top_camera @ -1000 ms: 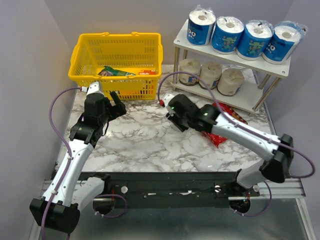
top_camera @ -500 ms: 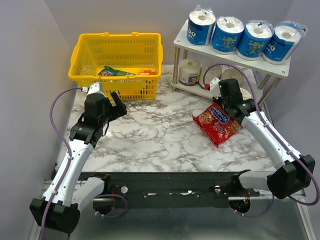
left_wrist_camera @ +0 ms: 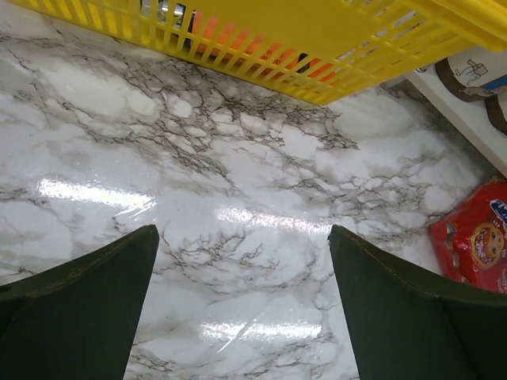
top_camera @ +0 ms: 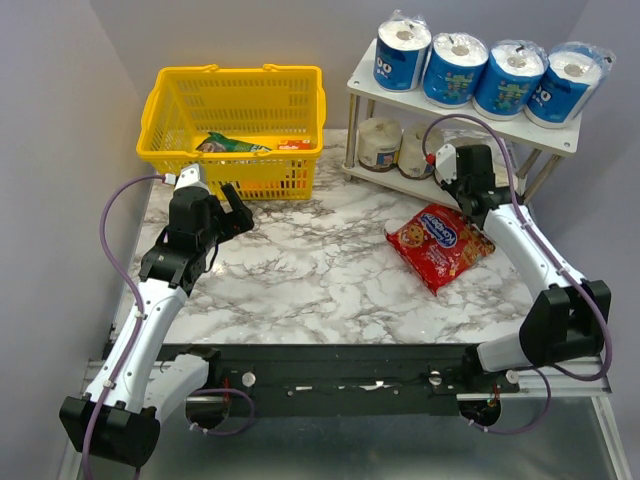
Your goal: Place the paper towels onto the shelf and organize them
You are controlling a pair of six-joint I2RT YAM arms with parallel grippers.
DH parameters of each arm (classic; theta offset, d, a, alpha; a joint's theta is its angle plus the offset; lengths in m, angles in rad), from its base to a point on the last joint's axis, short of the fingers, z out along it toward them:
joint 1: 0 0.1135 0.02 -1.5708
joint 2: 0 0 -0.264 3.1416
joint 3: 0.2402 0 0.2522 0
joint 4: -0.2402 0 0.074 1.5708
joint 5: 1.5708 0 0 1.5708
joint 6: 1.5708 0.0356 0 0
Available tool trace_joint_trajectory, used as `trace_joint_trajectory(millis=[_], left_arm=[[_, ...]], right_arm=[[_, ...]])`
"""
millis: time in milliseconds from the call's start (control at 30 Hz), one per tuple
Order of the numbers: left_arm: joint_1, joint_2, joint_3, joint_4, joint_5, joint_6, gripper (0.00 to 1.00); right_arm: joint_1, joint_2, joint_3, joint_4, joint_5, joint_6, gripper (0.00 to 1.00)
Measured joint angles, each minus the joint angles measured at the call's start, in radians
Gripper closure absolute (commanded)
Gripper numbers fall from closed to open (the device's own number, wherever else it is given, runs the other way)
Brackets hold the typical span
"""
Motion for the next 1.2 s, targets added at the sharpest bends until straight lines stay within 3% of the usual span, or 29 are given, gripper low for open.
trace_joint_trajectory(millis=[800, 1000, 1200], left_arm=[[0.0, 0.007, 0.0, 0.0, 0.0, 0.0, 0.01], [0.0, 0.01, 0.0, 0.0, 0.0, 0.0, 0.01], [0.0, 0.01, 0.0, 0.0, 0.0, 0.001, 0.01]], right_arm=[[-0.087, 0.163, 0.055, 0.153, -0.004, -0.043, 0.57], [-0.117, 0.169, 0.061, 0.159, -0.055, -0.04, 0.53], [-0.134, 0.188, 0.083, 0.174, -0.071, -0.044, 0.41]])
